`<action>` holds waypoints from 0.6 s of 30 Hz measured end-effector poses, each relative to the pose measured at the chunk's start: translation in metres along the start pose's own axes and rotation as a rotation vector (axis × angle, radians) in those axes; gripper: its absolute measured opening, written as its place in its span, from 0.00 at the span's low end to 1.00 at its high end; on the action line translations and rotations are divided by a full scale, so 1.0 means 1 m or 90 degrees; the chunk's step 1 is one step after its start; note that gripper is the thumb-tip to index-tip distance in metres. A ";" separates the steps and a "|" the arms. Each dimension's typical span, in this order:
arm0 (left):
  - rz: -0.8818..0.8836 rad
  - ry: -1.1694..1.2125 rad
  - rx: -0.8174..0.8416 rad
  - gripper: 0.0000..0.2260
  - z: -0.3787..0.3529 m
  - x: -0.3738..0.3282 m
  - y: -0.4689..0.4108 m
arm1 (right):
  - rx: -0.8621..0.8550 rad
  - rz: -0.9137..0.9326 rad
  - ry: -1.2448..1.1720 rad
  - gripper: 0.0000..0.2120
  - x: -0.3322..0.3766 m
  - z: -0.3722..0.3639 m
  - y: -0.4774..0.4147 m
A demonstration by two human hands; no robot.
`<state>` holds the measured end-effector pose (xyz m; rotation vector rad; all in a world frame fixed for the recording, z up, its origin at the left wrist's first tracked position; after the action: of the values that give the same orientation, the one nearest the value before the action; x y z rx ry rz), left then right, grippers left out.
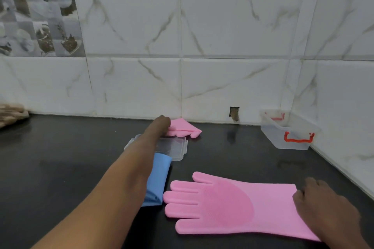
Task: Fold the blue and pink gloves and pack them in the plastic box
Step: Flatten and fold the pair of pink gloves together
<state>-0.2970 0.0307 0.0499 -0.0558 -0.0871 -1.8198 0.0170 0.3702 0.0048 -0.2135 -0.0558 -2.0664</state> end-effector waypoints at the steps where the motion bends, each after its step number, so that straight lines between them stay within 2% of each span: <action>1: 0.011 0.022 -0.022 0.11 0.002 0.002 0.000 | -0.002 -0.001 -0.005 0.06 0.001 0.000 -0.001; 6: 0.033 0.201 -0.155 0.12 0.027 0.007 0.004 | -0.007 -0.011 -0.008 0.07 0.000 -0.002 -0.004; 11: -0.067 0.326 -0.287 0.11 0.094 -0.015 0.014 | 0.007 -0.024 -0.013 0.07 0.000 0.002 -0.001; 15: -0.167 0.294 -0.298 0.14 0.157 -0.042 0.034 | -0.002 -0.040 -0.002 0.06 0.000 0.007 0.006; 18: -0.184 0.229 -0.298 0.10 0.200 -0.057 0.054 | 0.000 -0.037 0.015 0.06 0.001 0.009 0.008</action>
<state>-0.2324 0.0904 0.2462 -0.0474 0.6138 -2.0753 0.0247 0.3667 0.0136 -0.1884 -0.0483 -2.1259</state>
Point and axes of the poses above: each hand's wrist, its own y-axis away from the middle knuckle, its own z-axis out of the back of the hand, x = y × z, the point moved 7 cm from there along -y, towards the middle knuckle, and after that the axes turned 11 degrees about x, right-handed, at the moved point
